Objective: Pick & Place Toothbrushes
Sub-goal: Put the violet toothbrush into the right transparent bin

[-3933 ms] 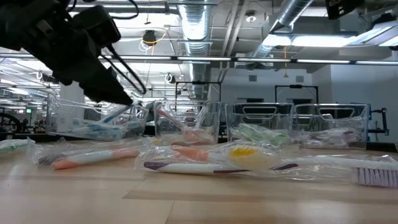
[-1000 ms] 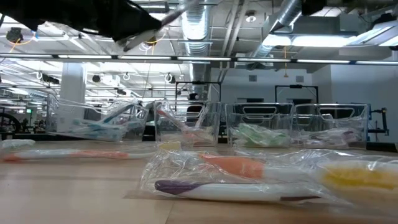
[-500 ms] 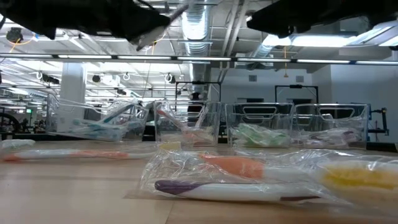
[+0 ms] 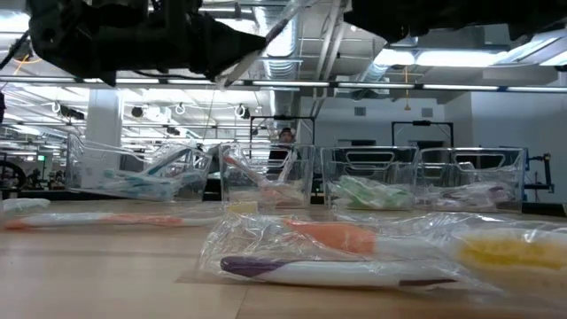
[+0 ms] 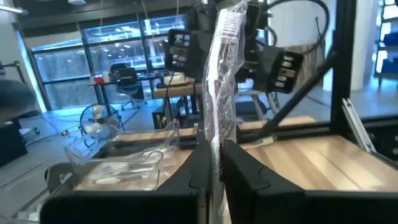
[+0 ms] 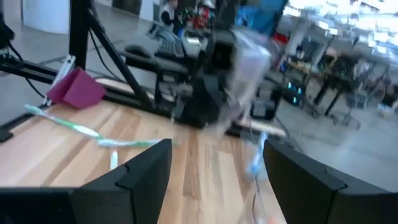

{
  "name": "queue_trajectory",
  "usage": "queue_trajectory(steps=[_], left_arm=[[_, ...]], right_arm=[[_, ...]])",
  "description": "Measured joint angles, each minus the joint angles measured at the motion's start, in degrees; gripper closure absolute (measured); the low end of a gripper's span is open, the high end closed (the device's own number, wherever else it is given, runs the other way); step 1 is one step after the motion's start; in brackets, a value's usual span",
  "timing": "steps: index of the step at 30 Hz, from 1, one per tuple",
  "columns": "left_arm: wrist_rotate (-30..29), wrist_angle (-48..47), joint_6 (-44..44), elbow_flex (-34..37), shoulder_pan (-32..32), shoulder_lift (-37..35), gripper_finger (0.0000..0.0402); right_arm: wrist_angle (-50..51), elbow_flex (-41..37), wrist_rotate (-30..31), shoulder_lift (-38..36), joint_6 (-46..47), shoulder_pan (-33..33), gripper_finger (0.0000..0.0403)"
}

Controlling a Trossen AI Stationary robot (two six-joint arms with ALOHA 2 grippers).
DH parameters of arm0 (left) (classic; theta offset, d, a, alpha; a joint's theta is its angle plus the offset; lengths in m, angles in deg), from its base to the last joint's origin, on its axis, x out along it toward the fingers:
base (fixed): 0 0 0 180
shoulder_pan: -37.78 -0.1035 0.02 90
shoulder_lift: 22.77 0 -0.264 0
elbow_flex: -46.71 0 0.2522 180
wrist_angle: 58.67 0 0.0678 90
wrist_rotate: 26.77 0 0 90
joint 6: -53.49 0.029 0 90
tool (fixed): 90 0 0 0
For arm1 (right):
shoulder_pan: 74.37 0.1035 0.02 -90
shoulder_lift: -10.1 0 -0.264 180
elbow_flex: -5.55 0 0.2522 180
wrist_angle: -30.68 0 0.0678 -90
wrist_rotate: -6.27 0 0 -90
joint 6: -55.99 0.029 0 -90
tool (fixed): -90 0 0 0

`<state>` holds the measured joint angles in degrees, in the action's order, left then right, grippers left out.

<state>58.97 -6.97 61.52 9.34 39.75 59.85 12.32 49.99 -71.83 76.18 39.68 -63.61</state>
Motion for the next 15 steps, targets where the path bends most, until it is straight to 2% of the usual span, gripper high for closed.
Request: queue_trajectory(steps=[7, 15], left_arm=[[1.3, 2.5, -0.7, -5.3, -1.0, 7.6, 0.0388], [1.5, 2.8, -0.6, -10.2, -1.8, 11.2, 0.0388]], right_arm=[[-4.2, 0.0, -0.1, 0.0, -3.6, -0.4, 0.0154], [-4.7, 0.0, 0.0, 1.4, -2.3, -1.7, 0.0155]])
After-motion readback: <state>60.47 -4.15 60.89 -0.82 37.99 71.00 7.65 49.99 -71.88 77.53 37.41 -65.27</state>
